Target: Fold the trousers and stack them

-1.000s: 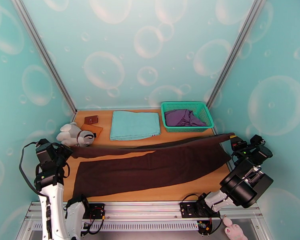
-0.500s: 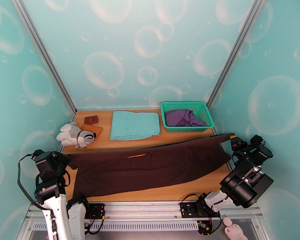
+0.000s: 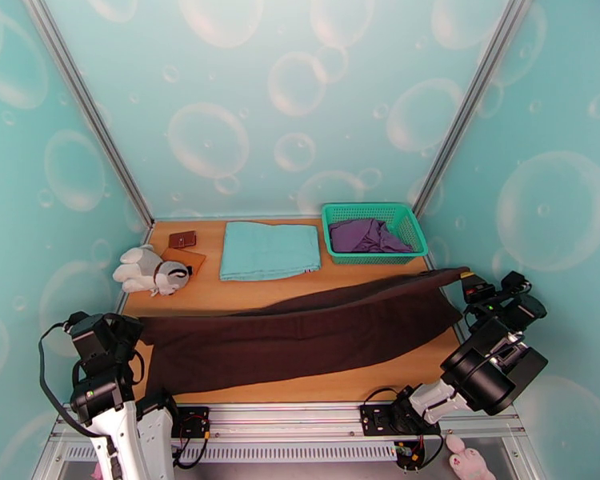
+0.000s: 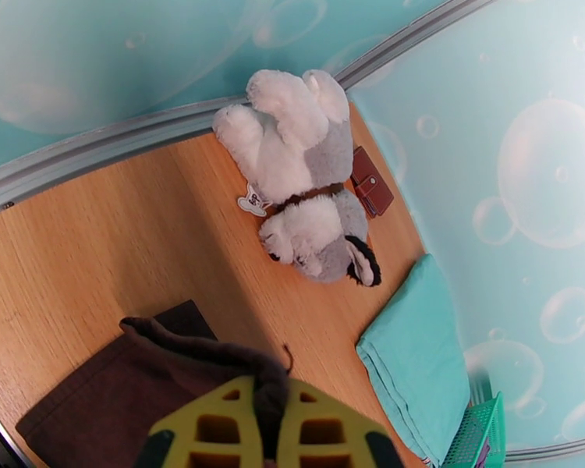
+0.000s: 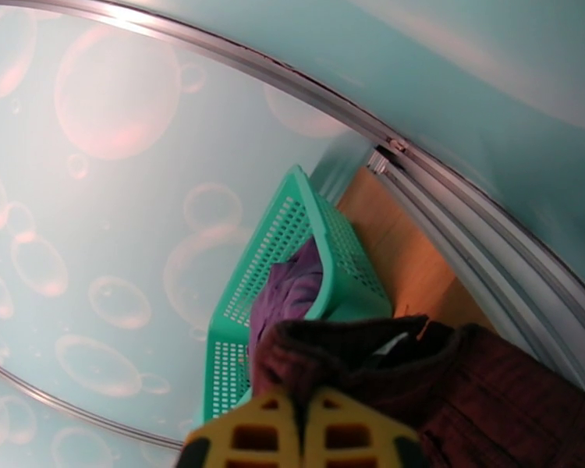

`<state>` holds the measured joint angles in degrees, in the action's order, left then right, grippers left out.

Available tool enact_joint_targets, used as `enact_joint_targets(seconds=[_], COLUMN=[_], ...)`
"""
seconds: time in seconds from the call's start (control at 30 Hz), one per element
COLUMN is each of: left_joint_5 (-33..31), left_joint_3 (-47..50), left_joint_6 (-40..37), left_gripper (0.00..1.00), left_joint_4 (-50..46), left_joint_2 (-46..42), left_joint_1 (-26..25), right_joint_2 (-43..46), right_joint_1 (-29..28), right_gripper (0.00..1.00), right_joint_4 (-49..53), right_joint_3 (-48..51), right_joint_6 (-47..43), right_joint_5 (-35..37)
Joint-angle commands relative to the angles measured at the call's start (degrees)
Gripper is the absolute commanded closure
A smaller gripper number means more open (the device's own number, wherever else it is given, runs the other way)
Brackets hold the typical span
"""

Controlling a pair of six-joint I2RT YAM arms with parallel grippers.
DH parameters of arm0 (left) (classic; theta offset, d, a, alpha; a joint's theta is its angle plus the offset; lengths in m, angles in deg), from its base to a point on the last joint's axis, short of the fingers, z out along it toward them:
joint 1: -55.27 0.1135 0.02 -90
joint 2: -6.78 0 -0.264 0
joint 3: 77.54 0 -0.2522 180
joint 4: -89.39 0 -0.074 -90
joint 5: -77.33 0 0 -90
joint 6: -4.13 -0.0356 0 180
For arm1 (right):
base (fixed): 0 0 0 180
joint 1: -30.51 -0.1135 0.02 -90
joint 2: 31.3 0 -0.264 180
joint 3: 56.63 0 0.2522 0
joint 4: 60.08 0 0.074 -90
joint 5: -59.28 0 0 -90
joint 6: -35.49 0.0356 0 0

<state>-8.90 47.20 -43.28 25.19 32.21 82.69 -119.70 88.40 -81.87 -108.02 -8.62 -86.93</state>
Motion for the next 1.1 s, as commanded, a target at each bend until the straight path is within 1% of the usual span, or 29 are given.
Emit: enact_joint_targets(seconds=[0.0, 0.1, 0.17, 0.2, 0.23, 0.3, 0.37, 0.4, 0.43, 0.5, 0.53, 0.57, 0.6, 0.63, 0.67, 0.7, 0.77, 0.83, 0.93, 0.97, 1.07], left_joint_5=[-0.1, -2.6, -2.3, -1.1, 0.3, 3.1, 3.4, 3.5, 3.5, 4.1, 4.7, 5.6, 7.6, 11.2, 14.8, 18.0, 20.1, 21.8, 28.5, 28.2, 24.4], left_joint_3=[1.1, -0.7, -2.1, -2.5, -2.7, -2.9, -2.9, -3.1, -3.4, -4.2, -4.7, -5.1, -5.4, -5.2, -4.5, -3.5, -1.7, 0.9, 5.5, 5.4, 4.9], left_joint_6=[1.2, -0.2, -0.8, -1.1, -1.3, -2.3, -4.4, -5.6, -6.6, -8.0, -8.6, -9.1, -9.8, -10.2, -10.3, -10.1, -9.9, -11.1, -9.7, -9.5, -7.2], left_gripper=[1.00, 1.00, 1.00, 1.00, 1.00, 0.94, 0.81, 0.72, 0.66, 0.51, 0.45, 0.36, 0.25, 0.15, 0.04, 0.01, 0.01, 0.01, 0.01, 0.01, 0.01], left_joint_4=[-2.2, -3.0, -3.7, -3.5, -3.4, -3.0, -3.2, -3.5, -3.6, -2.8, -2.1, -1.3, 0.0, 1.6, 3.5, 5.3, 7.6, 9.9, 14.6, 14.6, 15.0], left_joint_2=[-2.2, -3.9, -3.8, -3.8, -3.8, -4.2, -4.9, -5.2, -5.5, -5.5, -5.5, -5.6, -5.6, -5.5, -5.4, -5.2, -5.3, -4.5, -1.3, -0.6, -1.0], left_joint_1=[0.4, 0.3, 0.0, -0.4, -0.6, -0.8, -1.4, -1.9, -2.6, -3.3, -3.4, -3.4, -3.4, -3.4, -3.4, -3.3, -3.3, -3.4, -5.5, -6.6, -10.8], right_joint_2=[-1.1, -0.3, 0.6, 1.2, 1.8, 3.0, 4.6, 5.8, 7.2, 10.7, 13.1, 15.2, 17.6, 20.6, 23.0, 25.2, 27.3, 27.0, 24.8, 24.1, 22.1], right_joint_1=[5.0, 5.9, 6.7, 7.1, 7.4, 7.7, 7.9, 8.0, 8.0, 7.6, 7.1, 6.6, 5.9, 4.7, 3.0, 0.3, -7.4, -18.3, -32.8, -36.6, -49.0], right_gripper=[0.95, 0.91, 0.91, 0.91, 0.85, 0.71, 0.61, 0.55, 0.51, 0.46, 0.45, 0.44, 0.42, 0.42, 0.41, 0.40, 0.40, 0.39, 0.39, 0.39, 0.40], right_joint_4=[-1.0, -3.1, -3.9, -4.8, -4.7, -3.6, -3.4, -3.3, -3.4, -2.4, 0.2, 3.4, 6.2, 8.9, 10.9, 13.2, 20.6, 29.6, 35.0, 35.7, 37.2], right_joint_3=[2.1, 3.5, 4.2, 4.8, 5.2, 5.5, 6.1, 6.2, 6.4, 6.4, 5.8, 5.1, 4.4, 3.9, 3.6, 2.7, -0.5, -4.7, -5.4, -4.8, -2.2], right_joint_6=[8.0, 9.5, 10.6, 11.5, 11.8, 11.6, 11.7, 11.7, 11.6, 10.7, 8.7, 6.7, 4.8, 2.9, 1.8, 0.1, -4.4, -10.6, -14.4, -15.0, -15.8], right_joint_5=[7.7, 7.4, 7.8, 8.3, 8.8, 10.1, 11.3, 11.9, 12.5, 13.9, 15.4, 16.8, 18.8, 21.2, 23.1, 25.0, 28.1, 32.4, 35.1, 36.4, 42.4])
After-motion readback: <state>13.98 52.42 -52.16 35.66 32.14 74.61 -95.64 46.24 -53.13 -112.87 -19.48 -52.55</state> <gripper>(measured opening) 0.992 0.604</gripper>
